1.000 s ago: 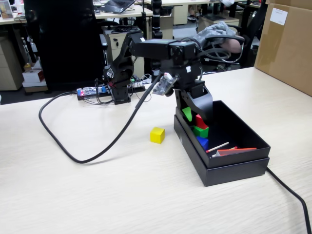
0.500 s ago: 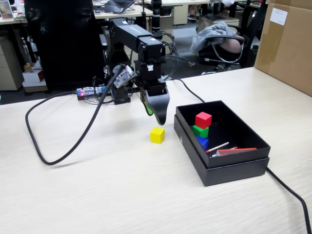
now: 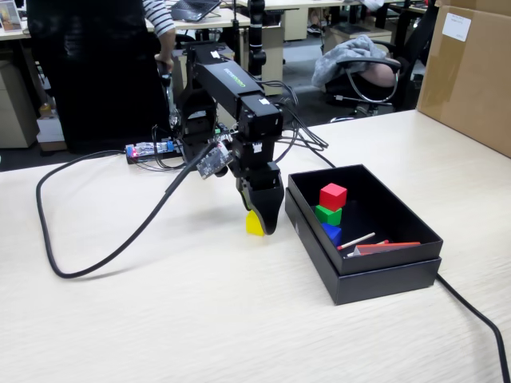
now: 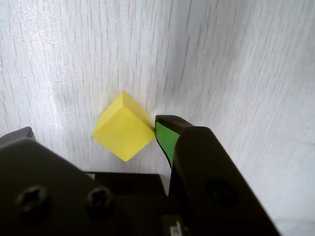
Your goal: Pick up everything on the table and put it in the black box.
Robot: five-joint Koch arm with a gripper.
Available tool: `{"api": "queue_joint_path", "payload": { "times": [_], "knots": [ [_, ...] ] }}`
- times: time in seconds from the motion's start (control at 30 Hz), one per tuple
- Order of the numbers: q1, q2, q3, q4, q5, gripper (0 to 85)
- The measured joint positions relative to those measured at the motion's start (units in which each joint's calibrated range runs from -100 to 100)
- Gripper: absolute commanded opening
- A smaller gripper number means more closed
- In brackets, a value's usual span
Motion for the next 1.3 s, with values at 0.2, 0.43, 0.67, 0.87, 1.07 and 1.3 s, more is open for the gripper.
{"api": "queue_joint_path", "payload": {
  "times": [0.2, 0.43, 0.67, 0.87, 1.07, 1.3],
  "knots": [
    [0.0, 2.8, 0.3, -0.1, -0.1, 46.3],
    [0.0, 3.9, 0.3, -0.1, -0.3, 24.5],
    [-0.1, 3.9, 0.5, -0.1, -0.5, 0.9],
    [-0.8, -0.6, 0.5, -0.1, -1.2, 0.9],
    [-0.9, -10.1, 0.8, -0.1, -1.7, 0.9],
    [5.4, -17.2, 15.5, -0.5, -1.8, 0.9]
  ]
}}
